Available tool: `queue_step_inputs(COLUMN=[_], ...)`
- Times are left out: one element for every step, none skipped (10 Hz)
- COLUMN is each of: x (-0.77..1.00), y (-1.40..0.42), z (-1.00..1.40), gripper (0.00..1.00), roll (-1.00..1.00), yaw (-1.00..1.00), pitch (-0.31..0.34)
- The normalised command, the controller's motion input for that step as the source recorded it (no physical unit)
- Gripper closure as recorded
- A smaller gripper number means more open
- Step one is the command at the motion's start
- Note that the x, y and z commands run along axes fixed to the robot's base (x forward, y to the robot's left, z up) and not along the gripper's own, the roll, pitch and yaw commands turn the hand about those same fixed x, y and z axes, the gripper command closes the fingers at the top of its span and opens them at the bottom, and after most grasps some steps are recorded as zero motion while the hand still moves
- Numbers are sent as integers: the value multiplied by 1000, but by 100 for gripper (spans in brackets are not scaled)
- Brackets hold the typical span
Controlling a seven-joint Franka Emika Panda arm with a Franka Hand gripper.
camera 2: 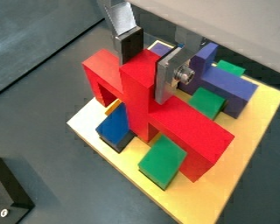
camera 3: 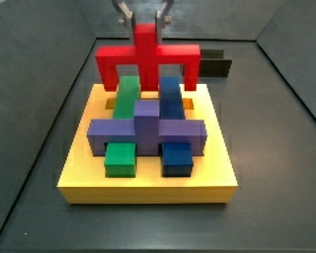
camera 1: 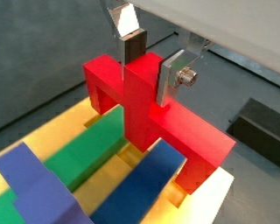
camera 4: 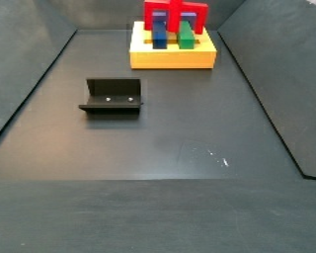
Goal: Pick up the red object. Move up. Move to above the board. Insert the red object.
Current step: Insert the red object.
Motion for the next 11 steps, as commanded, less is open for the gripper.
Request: queue_step_inputs(x=[34, 0, 0, 0, -46, 0, 0, 0, 0, 0, 0], y=[0, 0, -3, 0, 0, 0, -26, -46, 0, 0, 0], z=[-240, -214, -86, -94, -206, -291, -260, -194, -200, -134, -109], gripper=[100, 100, 100, 100, 100, 100, 100, 100, 100, 100, 100], roll=[37, 10, 0, 0, 0, -137, -163, -190, -144, -171, -109], yaw=[0, 0, 0, 0, 0, 0, 0, 0, 0, 0, 0], pitch=[0, -43, -11, -9, -36, -121, -127, -141, -99, -84, -53])
